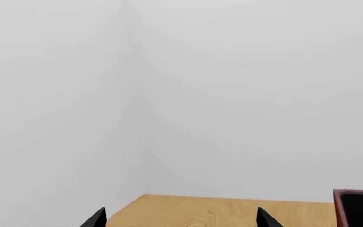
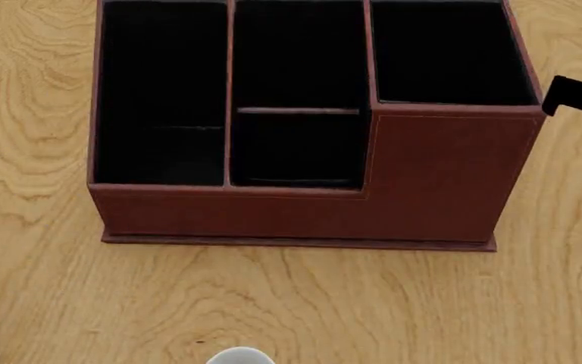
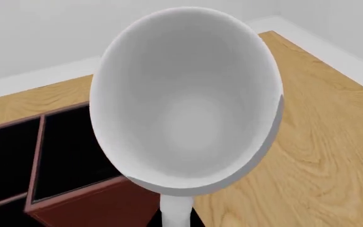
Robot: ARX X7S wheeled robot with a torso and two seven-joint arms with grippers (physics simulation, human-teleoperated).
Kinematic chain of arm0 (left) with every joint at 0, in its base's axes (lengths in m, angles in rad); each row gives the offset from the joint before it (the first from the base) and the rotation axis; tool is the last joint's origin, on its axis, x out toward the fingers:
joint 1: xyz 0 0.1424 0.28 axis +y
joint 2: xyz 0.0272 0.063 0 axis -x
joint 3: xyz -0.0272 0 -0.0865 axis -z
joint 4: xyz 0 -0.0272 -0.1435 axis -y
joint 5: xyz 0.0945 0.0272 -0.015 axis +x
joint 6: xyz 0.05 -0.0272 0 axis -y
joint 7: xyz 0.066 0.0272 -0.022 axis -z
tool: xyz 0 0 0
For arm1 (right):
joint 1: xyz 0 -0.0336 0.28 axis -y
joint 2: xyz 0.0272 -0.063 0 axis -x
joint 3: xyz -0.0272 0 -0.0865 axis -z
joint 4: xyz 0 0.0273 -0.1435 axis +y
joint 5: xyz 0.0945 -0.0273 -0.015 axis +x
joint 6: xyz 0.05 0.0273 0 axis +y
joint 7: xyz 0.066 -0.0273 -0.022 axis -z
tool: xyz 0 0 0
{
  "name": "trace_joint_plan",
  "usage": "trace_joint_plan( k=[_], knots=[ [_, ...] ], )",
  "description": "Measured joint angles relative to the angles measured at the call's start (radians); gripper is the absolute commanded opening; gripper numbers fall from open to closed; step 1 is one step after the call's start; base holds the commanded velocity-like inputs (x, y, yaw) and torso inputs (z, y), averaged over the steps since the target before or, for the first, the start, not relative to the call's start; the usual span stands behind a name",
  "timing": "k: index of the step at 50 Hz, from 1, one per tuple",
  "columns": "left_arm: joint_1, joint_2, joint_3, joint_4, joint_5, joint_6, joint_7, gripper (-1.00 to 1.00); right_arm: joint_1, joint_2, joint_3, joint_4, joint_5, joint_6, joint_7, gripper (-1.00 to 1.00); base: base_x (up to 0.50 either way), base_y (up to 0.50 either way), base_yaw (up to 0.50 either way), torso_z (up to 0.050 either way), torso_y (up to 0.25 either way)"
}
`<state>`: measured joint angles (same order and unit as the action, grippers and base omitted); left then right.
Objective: Pick up the white mug and place it to the right of the caddy.
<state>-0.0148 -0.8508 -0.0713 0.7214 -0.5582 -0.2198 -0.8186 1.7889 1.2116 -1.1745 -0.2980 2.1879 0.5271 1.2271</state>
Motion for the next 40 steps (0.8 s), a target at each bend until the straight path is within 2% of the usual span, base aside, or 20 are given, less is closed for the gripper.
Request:
trace_joint_plan(
  k=[40],
  knots=[
    [0.004,0.012,0.025,0.002,0.031,-0.007,-0.007,1.0,-0.249,-0.014,-0.088,0.074,-0.075,-0.155,-0.167,-1.0,0.0,0.0,0.0,0.0,0.001]
  ],
)
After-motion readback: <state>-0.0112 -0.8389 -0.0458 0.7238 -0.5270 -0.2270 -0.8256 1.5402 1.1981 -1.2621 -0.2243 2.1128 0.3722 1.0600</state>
